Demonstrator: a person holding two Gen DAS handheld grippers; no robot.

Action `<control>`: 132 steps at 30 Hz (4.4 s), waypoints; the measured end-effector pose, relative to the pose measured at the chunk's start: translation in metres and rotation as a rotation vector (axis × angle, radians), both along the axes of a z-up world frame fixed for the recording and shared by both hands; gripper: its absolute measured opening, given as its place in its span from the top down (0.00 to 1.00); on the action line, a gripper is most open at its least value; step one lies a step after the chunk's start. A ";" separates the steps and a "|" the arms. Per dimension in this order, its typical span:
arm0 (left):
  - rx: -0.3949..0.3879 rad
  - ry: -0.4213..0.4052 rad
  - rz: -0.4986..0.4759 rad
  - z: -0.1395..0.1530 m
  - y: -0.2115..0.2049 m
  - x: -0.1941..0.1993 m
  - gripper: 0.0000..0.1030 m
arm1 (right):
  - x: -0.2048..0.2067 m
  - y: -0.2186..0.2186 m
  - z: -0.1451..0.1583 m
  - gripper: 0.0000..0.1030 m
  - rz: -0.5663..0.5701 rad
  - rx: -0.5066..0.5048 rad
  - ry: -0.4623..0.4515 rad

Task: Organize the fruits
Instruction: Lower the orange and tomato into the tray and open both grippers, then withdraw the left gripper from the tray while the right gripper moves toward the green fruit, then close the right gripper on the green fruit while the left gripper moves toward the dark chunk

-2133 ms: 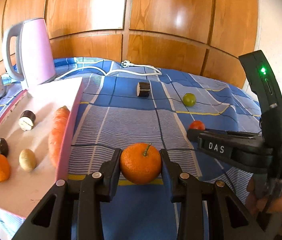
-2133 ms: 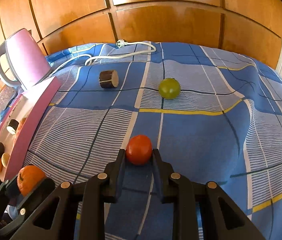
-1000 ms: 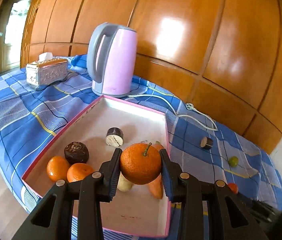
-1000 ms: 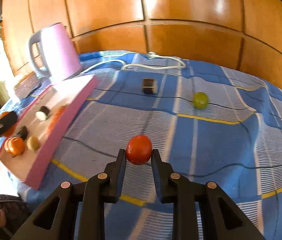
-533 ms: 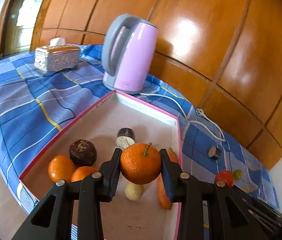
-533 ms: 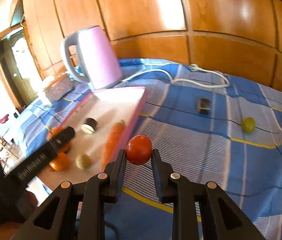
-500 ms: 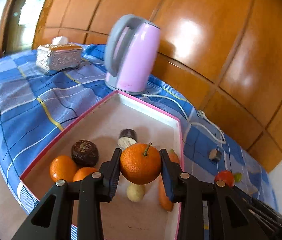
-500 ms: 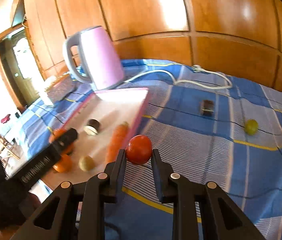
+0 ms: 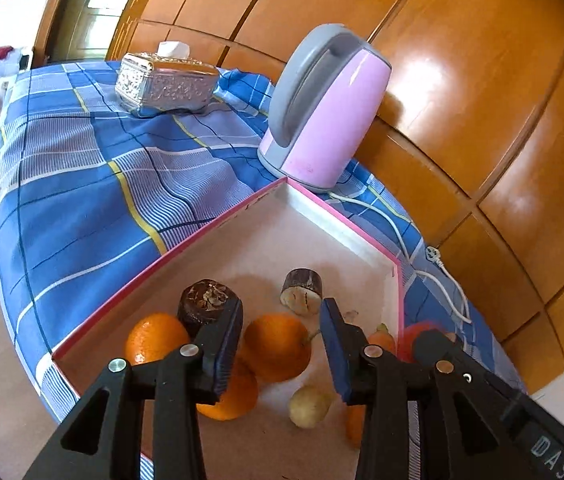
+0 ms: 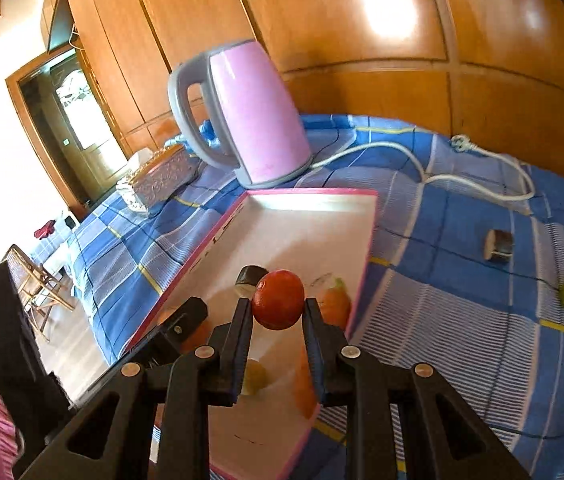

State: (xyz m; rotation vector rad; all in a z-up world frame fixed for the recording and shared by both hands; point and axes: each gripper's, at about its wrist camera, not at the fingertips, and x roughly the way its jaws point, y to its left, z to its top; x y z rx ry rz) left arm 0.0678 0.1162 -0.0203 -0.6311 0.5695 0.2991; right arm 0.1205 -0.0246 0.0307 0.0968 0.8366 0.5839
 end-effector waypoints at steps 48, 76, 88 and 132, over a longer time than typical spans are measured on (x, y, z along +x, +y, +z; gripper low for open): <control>0.352 -0.015 -0.331 0.012 -0.090 0.008 0.57 | -0.021 -0.139 -0.030 0.65 -0.378 -0.159 0.010; 0.395 -0.003 -0.481 0.005 -0.125 0.014 0.57 | 0.043 -0.229 -0.050 0.65 -0.638 -0.061 0.056; 0.406 0.009 -0.510 0.002 -0.133 0.016 0.57 | 0.085 -0.236 -0.068 0.65 -0.657 -0.063 0.101; 0.311 0.164 -0.758 -0.009 -0.237 0.179 0.66 | 0.087 -0.244 -0.072 0.67 -0.584 -0.063 0.114</control>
